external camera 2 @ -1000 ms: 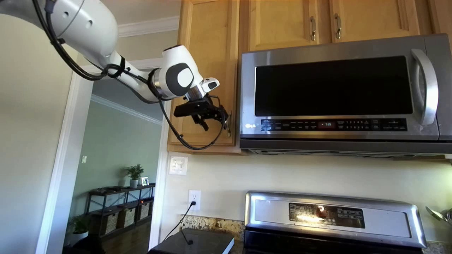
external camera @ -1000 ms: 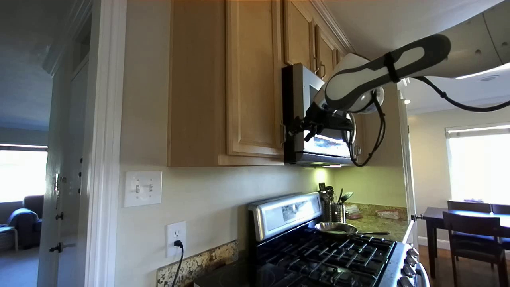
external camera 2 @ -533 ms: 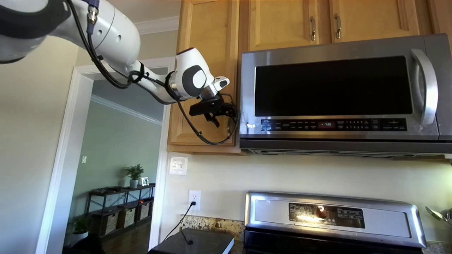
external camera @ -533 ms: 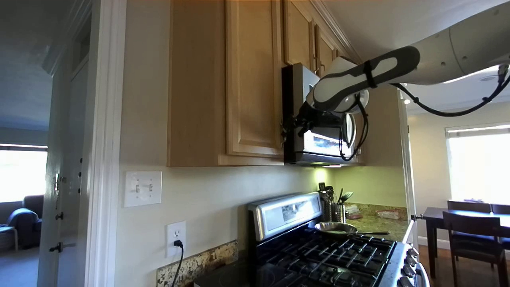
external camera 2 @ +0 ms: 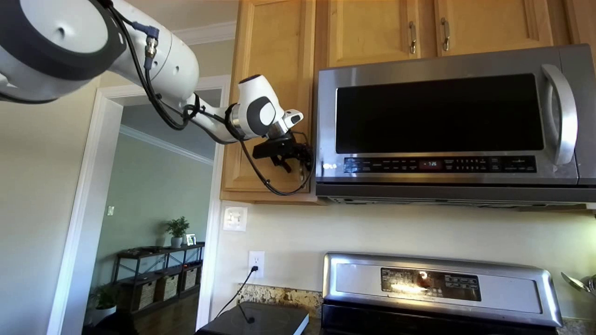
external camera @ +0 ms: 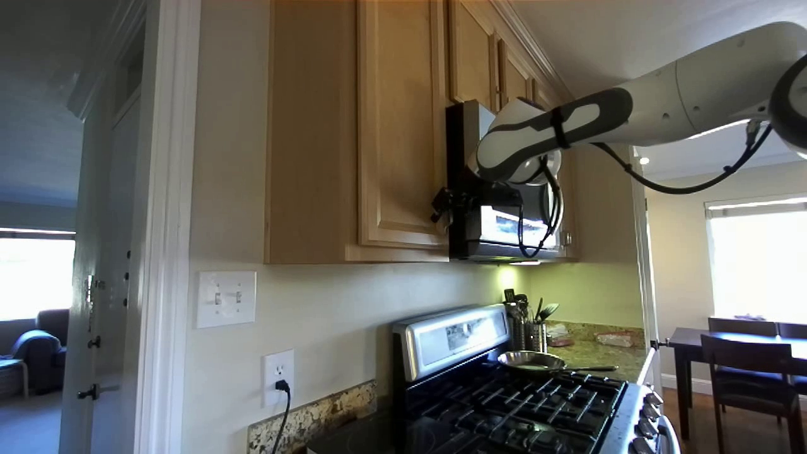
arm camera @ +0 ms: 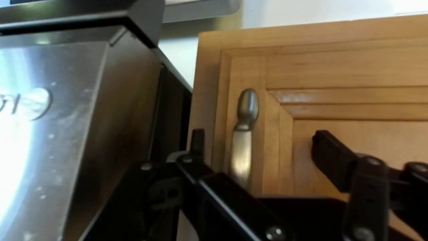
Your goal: Open the top left cupboard door
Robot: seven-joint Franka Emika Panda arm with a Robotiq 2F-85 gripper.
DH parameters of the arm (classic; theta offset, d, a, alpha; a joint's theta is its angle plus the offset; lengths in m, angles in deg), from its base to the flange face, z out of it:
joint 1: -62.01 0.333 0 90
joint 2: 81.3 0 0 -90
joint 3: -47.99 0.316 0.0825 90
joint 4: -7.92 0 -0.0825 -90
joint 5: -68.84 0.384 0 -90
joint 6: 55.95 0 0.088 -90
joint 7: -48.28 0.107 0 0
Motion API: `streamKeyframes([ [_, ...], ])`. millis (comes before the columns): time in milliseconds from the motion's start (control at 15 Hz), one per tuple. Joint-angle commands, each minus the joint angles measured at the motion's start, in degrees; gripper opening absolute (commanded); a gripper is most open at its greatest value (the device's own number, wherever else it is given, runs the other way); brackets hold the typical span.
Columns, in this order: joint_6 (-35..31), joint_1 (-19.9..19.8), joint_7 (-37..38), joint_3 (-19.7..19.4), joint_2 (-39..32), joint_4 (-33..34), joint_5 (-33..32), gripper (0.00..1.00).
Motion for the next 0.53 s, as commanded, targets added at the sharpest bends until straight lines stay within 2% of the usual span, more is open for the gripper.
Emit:
streamKeyframes([
  [0,-0.7,0.4,-0.5,0.4,-5.0,5.0,-0.7,0.53],
  [467,-0.1,0.2,0.6,-0.7,-4.6,5.3,-4.6,0.11],
])
